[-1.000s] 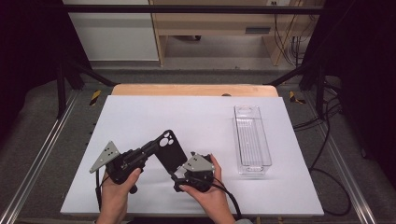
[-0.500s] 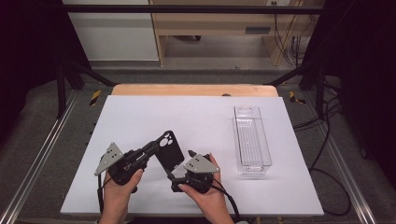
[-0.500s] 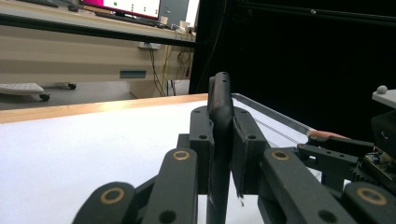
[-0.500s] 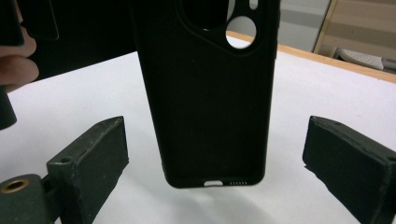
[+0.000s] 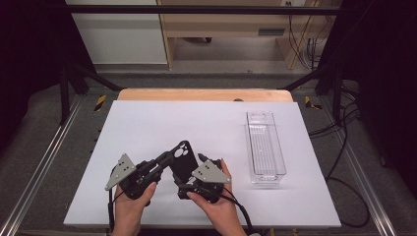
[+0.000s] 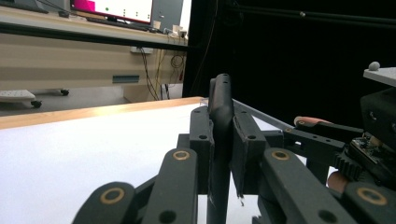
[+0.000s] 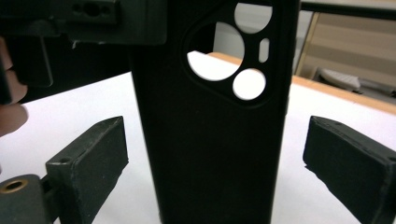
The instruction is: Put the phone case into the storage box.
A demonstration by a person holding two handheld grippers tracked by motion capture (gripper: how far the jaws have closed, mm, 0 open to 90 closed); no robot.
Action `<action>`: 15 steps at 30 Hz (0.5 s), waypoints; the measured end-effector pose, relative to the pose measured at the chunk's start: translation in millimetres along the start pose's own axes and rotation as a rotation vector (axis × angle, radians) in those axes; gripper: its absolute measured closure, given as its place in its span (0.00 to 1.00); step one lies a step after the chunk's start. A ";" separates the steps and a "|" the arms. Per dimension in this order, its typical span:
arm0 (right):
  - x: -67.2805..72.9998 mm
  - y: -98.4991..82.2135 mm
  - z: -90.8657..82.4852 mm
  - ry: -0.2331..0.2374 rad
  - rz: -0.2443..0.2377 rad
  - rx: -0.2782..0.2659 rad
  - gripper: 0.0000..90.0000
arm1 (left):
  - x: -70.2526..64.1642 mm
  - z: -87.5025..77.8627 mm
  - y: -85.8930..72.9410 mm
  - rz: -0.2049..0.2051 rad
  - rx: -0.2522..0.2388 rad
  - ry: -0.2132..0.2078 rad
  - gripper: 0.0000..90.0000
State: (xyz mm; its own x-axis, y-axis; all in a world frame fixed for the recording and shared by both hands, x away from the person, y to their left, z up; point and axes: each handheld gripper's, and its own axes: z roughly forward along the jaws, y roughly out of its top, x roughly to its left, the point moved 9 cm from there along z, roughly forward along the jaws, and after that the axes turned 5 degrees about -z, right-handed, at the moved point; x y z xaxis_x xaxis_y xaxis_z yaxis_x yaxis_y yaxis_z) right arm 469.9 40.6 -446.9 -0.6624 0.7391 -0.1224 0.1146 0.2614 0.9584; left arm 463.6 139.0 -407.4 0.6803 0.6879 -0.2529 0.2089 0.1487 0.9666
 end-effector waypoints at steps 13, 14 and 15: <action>2.0 30.0 8.8 -0.005 -0.022 0.020 0.06 | 11.7 -12.0 16.9 -0.010 -0.046 0.029 0.89; 3.5 32.4 11.9 0.004 -0.011 0.032 0.07 | 10.2 -12.2 17.1 -0.009 -0.046 0.025 0.89; 3.5 32.4 11.9 0.004 -0.011 0.032 0.07 | 10.2 -12.2 17.1 -0.009 -0.046 0.025 0.89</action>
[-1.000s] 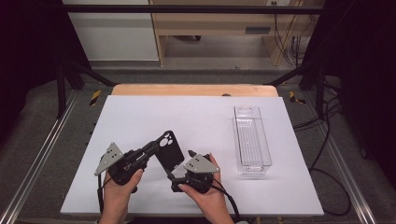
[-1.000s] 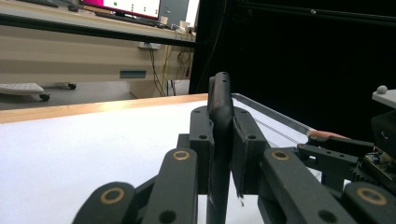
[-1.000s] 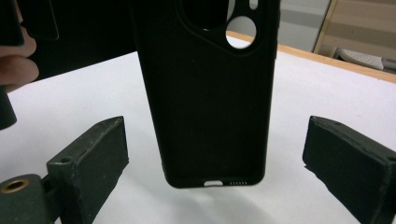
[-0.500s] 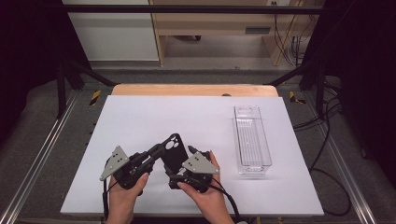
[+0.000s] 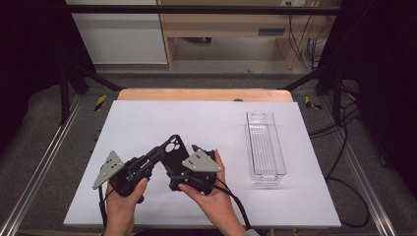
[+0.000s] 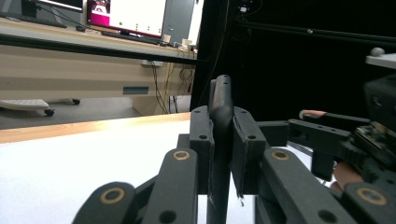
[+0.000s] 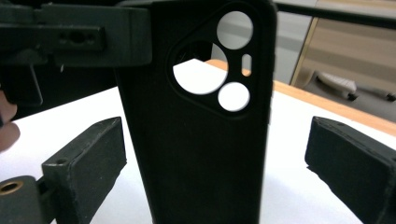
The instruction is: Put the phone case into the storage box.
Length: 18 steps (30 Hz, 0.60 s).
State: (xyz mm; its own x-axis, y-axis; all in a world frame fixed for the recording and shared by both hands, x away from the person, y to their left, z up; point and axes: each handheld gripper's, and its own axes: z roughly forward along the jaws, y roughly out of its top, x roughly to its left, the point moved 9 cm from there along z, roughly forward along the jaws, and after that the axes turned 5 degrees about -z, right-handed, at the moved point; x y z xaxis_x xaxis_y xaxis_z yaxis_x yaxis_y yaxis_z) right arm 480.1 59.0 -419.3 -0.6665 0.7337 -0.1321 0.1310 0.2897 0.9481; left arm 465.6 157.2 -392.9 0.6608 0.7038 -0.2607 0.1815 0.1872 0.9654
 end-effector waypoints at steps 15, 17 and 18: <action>4.0 -17.5 6.0 0.005 -0.015 0.032 0.06 | -10.8 4.0 -3.9 -0.008 0.013 -0.030 0.89; 2.4 -18.5 6.8 -0.008 -0.011 0.029 0.06 | -10.4 3.8 -3.8 -0.012 0.013 -0.032 0.89; 2.4 -18.5 6.8 -0.008 -0.011 0.029 0.06 | -10.4 3.8 -3.8 -0.012 0.013 -0.032 0.89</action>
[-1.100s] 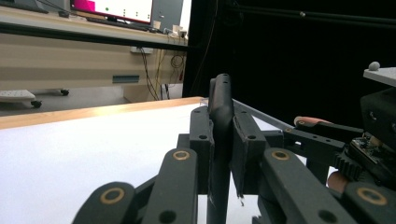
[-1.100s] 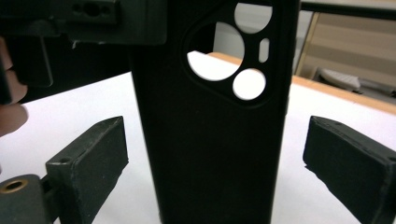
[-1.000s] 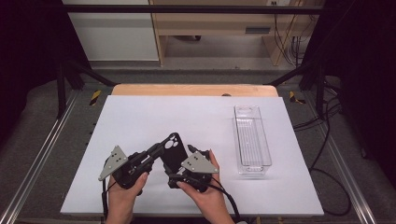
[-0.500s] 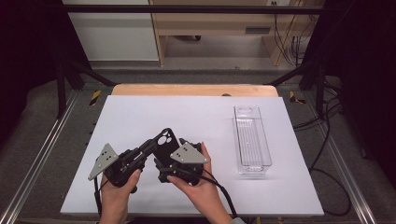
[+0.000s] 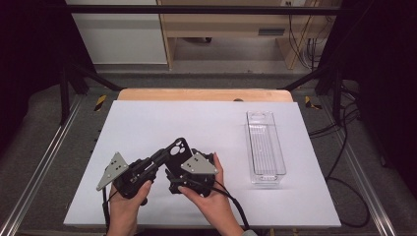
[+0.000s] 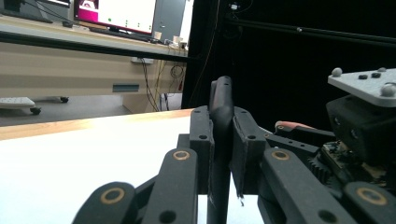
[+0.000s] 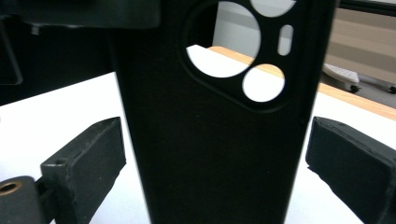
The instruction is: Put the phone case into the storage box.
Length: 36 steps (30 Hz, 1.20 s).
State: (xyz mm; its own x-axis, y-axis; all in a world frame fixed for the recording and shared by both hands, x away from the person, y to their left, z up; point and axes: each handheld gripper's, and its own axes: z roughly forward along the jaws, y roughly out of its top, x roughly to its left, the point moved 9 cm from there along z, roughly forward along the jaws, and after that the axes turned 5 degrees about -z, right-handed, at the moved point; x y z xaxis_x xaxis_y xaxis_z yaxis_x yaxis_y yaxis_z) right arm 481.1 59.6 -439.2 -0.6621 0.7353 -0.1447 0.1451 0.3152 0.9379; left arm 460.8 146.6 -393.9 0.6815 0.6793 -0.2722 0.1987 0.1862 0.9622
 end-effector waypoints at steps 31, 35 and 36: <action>-3.4 5.4 -1.8 -0.013 0.058 -0.036 0.08 | -14.1 6.9 -9.6 -0.005 0.023 -0.036 0.89; -3.4 4.8 -1.7 -0.011 0.053 -0.032 0.08 | -16.3 7.8 -10.9 -0.004 0.028 -0.040 0.89; -3.5 4.2 -1.4 -0.013 0.053 -0.029 0.09 | -16.7 8.0 -11.1 -0.003 0.027 -0.040 0.89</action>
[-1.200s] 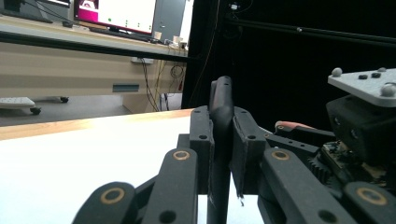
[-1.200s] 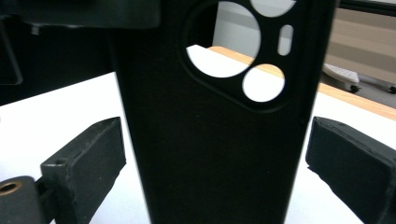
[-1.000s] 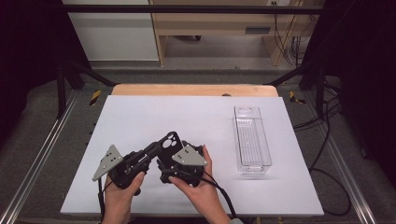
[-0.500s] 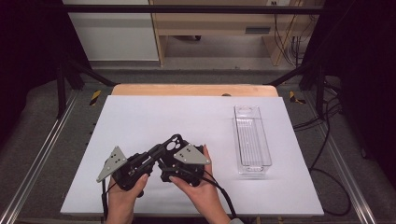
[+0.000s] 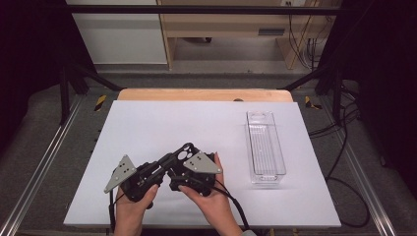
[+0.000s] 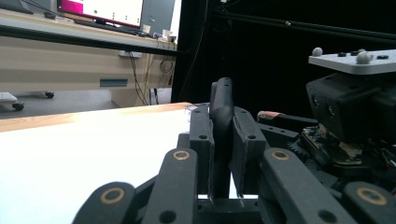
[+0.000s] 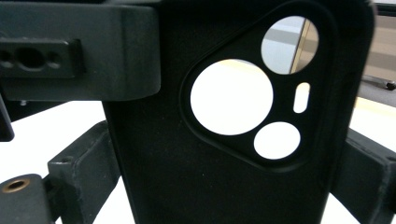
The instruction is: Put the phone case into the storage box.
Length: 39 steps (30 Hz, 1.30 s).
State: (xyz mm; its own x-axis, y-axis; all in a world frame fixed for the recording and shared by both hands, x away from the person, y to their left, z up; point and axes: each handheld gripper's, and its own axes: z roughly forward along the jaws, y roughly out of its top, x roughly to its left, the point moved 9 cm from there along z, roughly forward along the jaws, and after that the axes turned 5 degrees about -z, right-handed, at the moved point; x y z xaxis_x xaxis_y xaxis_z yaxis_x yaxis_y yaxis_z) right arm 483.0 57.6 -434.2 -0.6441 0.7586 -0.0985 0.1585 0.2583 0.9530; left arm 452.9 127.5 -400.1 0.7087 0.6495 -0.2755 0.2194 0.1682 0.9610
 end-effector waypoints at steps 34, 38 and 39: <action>-29.4 -16.1 -1.0 -0.055 0.097 0.067 0.15 | 33.6 -8.9 5.6 -0.041 -0.007 0.110 0.59; -38.7 -17.2 -4.0 -0.076 0.109 0.066 0.15 | 51.0 -11.3 -0.2 -0.024 0.014 0.192 0.39; -40.8 -17.4 -4.6 -0.082 0.112 0.065 0.15 | 59.1 -13.0 -2.5 0.019 0.029 0.241 0.36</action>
State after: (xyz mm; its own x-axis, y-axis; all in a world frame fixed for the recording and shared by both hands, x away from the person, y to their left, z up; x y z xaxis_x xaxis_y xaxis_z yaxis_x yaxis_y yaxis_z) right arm 503.1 19.4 -445.5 -0.5570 0.8303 -0.0182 0.2760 0.2057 0.9389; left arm 485.5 175.1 -418.5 0.5334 0.8109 -0.2407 0.2295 0.1352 0.9639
